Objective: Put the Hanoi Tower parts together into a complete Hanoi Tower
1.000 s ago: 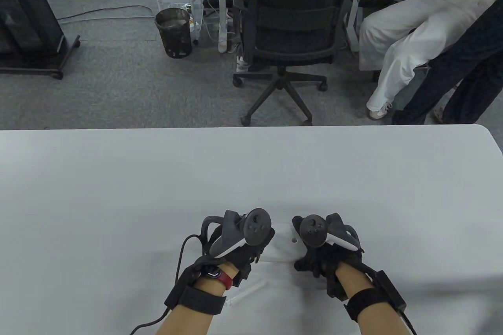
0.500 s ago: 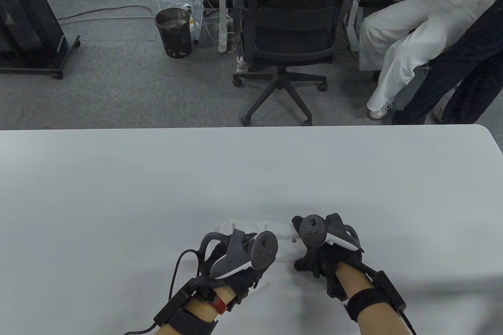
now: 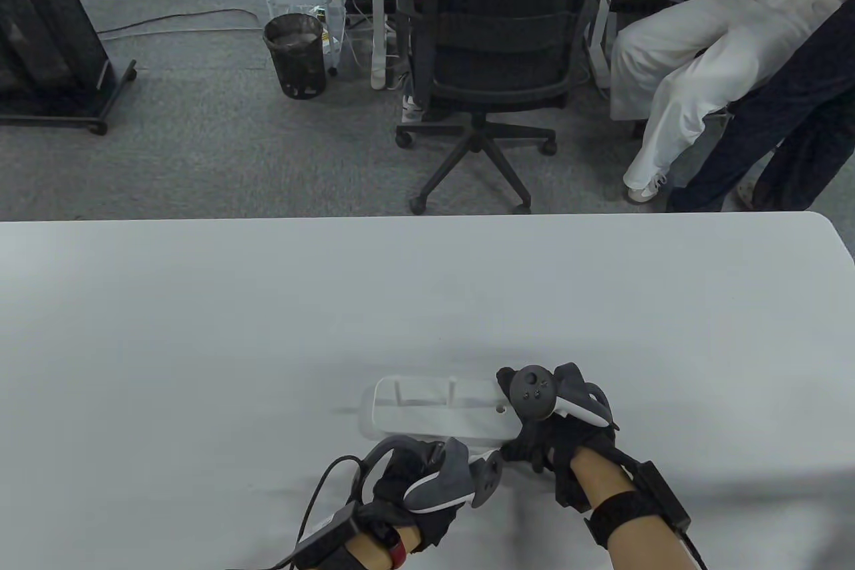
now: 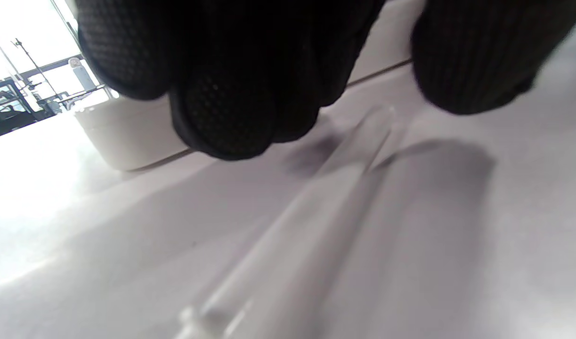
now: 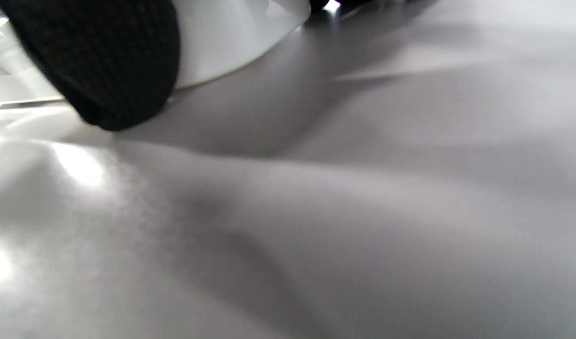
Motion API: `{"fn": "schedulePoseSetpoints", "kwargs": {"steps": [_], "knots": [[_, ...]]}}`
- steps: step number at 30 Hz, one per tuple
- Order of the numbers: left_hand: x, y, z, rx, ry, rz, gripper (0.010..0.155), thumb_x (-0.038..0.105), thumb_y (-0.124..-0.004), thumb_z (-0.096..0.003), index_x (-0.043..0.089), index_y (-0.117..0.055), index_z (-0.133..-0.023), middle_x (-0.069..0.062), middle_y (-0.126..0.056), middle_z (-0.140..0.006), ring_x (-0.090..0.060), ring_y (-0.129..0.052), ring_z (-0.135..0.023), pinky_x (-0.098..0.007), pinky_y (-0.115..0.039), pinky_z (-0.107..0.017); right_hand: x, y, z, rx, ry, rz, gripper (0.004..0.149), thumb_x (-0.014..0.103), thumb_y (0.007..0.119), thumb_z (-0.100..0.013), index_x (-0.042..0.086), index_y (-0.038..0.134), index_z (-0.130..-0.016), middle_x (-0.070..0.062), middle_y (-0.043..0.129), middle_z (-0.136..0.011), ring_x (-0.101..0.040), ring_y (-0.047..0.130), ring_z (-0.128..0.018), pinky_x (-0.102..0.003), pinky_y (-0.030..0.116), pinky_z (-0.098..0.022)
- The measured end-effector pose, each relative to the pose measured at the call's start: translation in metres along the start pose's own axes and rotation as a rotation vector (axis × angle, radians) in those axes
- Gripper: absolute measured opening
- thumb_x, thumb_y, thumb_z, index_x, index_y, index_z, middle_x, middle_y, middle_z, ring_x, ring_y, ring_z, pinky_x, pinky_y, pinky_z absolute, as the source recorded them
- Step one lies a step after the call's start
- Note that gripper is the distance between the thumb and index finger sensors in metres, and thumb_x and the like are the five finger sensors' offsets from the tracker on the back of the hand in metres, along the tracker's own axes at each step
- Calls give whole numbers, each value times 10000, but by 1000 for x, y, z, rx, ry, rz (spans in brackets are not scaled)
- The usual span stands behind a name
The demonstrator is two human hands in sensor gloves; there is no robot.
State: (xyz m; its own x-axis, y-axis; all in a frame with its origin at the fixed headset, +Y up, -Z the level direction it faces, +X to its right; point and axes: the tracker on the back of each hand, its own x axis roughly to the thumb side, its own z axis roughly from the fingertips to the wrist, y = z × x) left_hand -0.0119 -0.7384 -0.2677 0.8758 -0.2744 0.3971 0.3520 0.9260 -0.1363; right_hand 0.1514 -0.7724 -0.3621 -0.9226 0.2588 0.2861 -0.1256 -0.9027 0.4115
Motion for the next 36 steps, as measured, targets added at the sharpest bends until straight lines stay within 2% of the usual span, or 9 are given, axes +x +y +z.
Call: {"fn": "schedulePoseSetpoints", "kwargs": {"steps": [2,10,12,21,29,36], "knots": [[1,-4,-2,-40,-1,-1,702,565,-887,-361,163,-833,-934,-96,-989,-776,-305,-1066,-533,-454,-869,-467,0,0,0,0,0,-1,1112,443,926,-289,177,106,-990,-154,253,-1094,-426,302,-1011,-633,354,-706],[0,-6,-4,-36,-3,-1,663,520,-902,-369,150,-839,-915,-93,-988,-763,-300,-1063,-521,-452,-869,-466,-1,1,0,-4,-5,-6,1111,443,925,-290,176,105,-991,-155,251,-1094,-427,300,-1009,-632,351,-707],[1,-6,-3,-20,-5,0,616,479,-912,-376,129,-865,-881,-95,-1015,-715,-288,-1079,-473,-440,-884,-437,-1,1,0,-3,-5,-4,1110,444,925,-291,177,106,-990,-155,251,-1094,-427,300,-1010,-632,351,-707],[10,-6,-5,4,-7,-65,536,398,-915,-389,107,-883,-838,-101,-1034,-666,-273,-1096,-436,-422,-904,-412,-1,0,-1,-2,-4,-4,1111,443,925,-290,177,105,-990,-156,251,-1094,-428,300,-1010,-633,350,-707],[9,-8,-5,48,-7,-86,539,434,-916,-364,125,-896,-804,-88,-1045,-625,-257,-1098,-392,-412,-909,-385,-1,0,-1,-1,-2,-2,1111,443,925,-289,176,104,-990,-156,250,-1094,-427,300,-1009,-632,351,-707],[-6,-4,-5,56,-2,27,527,447,-895,-359,165,-898,-805,-70,-1041,-638,-254,-1093,-401,-411,-907,-390,-1,2,-2,0,-1,-2,1110,444,924,-291,177,104,-990,-155,250,-1094,-428,298,-1009,-632,351,-707]]}}
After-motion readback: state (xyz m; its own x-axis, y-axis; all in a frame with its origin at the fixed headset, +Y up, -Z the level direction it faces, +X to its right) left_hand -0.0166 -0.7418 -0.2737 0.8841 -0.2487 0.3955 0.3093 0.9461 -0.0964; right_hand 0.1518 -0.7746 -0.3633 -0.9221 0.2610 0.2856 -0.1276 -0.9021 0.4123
